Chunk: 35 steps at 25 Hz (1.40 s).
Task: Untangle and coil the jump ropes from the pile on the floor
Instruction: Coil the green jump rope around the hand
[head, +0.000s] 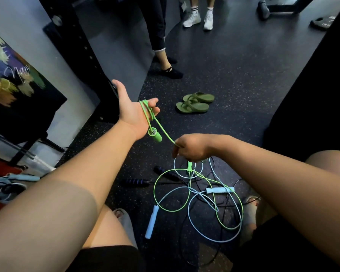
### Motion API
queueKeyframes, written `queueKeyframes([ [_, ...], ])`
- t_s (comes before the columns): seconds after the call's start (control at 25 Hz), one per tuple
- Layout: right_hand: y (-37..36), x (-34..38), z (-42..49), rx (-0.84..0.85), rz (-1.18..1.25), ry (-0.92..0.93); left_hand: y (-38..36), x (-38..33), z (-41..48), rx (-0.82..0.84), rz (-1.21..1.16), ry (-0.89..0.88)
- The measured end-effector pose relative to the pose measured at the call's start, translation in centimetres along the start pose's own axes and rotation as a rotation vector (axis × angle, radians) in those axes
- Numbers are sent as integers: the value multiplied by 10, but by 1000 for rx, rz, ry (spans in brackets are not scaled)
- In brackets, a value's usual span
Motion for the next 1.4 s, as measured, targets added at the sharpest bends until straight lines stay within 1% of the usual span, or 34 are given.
queueKeyframes([
  [0.08,14,21,-2,-112,-117,151,5,5,6,-27,72,-17],
  [0.16,28,33,-5,-219,-107,211,2,10,2,2,180,-17],
  [0.2,34,36,-6,-258,-79,230,-2,14,-4,43,239,1],
  [0.24,41,38,-8,-285,-52,260,-8,19,-11,104,322,22],
  [0.32,50,41,-11,-321,-19,342,-23,34,-32,301,530,76],
  [0.36,54,40,-13,-337,-15,370,-29,42,-43,375,598,107],
  [0.4,57,37,-13,-354,-4,377,-32,49,-48,409,622,137],
  [0.48,65,26,-9,-402,95,315,-35,57,-54,455,561,229],
  [0.52,71,18,-7,-441,184,269,-38,59,-58,511,530,258],
  [0.6,82,-3,-5,-531,386,189,-45,54,-65,620,540,253],
  [0.64,86,-12,-3,-566,479,163,-47,51,-66,643,548,241],
  [0.72,84,-26,1,-609,618,116,-52,43,-71,658,493,216],
  [0.8,75,-34,5,-628,680,56,-54,38,-73,646,384,200],
  [0.88,63,-40,10,-647,676,-20,-55,35,-69,600,278,182],
  [0.96,50,-44,16,-628,667,-92,-54,29,-67,554,162,174],
  [1.04,37,-44,20,-568,683,-144,-52,17,-65,511,23,163],
  [1.16,11,-45,23,-416,678,-167,-44,-1,-54,415,-149,107],
  [1.24,-4,-43,24,-307,569,-143,-34,-10,-45,323,-201,35],
  [1.32,-8,-35,21,-215,405,-94,-27,-14,-39,240,-210,-29],
  [1.4,-1,-23,18,-178,211,-36,-22,-15,-35,169,-185,-78],
])
Point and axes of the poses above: each hand's wrist, its own z-axis towards the middle knuckle, its own y-axis out of the back of the hand, x = y × z, the point moved 6 cm from there along z, towards the middle knuckle, and after that the axes turned 14 degrees about -x, right-handed, at the moved point
